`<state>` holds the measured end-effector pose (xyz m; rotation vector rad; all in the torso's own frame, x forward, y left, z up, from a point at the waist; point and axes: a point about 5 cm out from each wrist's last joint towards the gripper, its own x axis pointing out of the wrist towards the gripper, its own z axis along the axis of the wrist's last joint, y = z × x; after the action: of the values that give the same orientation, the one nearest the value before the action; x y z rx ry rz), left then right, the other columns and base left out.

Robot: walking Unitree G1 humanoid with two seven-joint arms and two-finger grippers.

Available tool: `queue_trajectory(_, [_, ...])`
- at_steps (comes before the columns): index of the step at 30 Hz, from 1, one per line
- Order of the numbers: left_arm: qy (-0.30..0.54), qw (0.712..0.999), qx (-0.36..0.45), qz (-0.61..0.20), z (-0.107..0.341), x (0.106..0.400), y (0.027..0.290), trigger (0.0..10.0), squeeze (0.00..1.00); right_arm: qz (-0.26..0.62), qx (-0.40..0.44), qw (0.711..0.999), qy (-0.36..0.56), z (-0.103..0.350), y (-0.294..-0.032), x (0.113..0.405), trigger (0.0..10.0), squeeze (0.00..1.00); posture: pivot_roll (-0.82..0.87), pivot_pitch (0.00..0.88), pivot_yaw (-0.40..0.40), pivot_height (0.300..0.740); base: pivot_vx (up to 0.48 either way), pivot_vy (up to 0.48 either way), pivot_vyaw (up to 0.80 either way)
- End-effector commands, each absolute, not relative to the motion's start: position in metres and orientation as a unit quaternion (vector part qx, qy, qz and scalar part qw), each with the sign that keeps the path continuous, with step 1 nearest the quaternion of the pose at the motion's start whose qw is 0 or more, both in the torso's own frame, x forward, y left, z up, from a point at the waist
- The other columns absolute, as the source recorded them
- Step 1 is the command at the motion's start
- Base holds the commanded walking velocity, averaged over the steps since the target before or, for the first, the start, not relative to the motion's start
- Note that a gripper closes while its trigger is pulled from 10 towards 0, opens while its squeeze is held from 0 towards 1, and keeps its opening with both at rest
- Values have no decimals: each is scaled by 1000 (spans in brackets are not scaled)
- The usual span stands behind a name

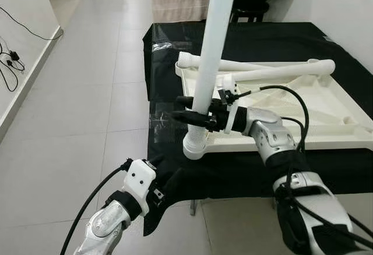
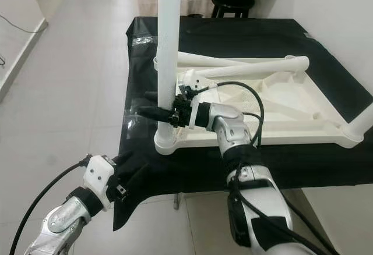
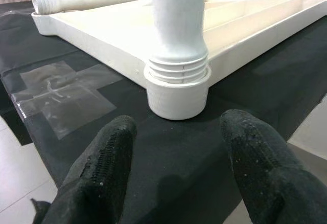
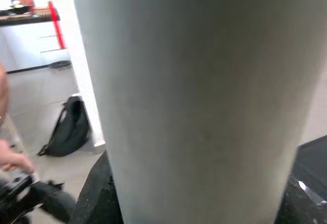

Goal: Building children table

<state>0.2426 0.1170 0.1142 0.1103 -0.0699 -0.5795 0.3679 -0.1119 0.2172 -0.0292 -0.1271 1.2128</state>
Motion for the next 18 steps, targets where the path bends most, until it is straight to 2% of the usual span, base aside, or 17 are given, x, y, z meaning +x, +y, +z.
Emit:
queue_trajectory(1, [-33, 955, 53, -290, 113, 239, 115, 10000, 0, 516, 16, 855, -51, 202, -114, 367, 0, 0, 9, 119, -65, 740, 0, 0, 0])
queue_trajectory(2, [-34, 955, 52, -290, 114, 238, 115, 10000, 0, 484, 21, 873, -52, 198, -113, 366, 0, 0, 8, 127, -71, 740, 0, 0, 0])
queue_trajectory(5, [-35, 955, 52, -290, 114, 238, 115, 10000, 0, 440, 26, 896, -51, 192, -111, 363, 0, 0, 8, 127, -71, 740, 0, 0, 0])
queue_trajectory(6, [-36, 956, 52, -288, 115, 238, 117, 10000, 0, 312, 15, 949, -37, 173, -108, 356, 0, 0, -13, 141, -72, 740, 0, 0, 0])
queue_trajectory(7, [-36, 956, 52, -288, 115, 238, 117, 10000, 0, 312, 15, 949, -37, 173, -108, 356, 0, 0, -13, 141, -72, 740, 0, 0, 0])
queue_trajectory(8, [-37, 956, 52, -286, 116, 238, 118, 10000, 0, 257, 1, 966, -23, 148, -95, 334, 0, 0, -22, 146, -64, 740, 0, 0, 0])
queue_trajectory(9, [-38, 956, 53, -286, 116, 238, 119, 10000, 0, 243, -14, 970, -21, 140, -82, 320, 0, 0, -21, 151, -57, 740, 0, 0, 0])
queue_trajectory(11, [-39, 956, 53, -286, 117, 239, 119, 10000, 0, 248, -22, 968, -23, 137, -73, 312, 0, 0, -21, 151, -57, 740, 0, 0, 0])
queue_trajectory(18, [-37, 956, 54, -287, 116, 241, 119, 10000, 0, 231, -15, 973, -11, 135, -77, 323, 0, 0, -23, 139, -63, 740, 0, 0, 0])
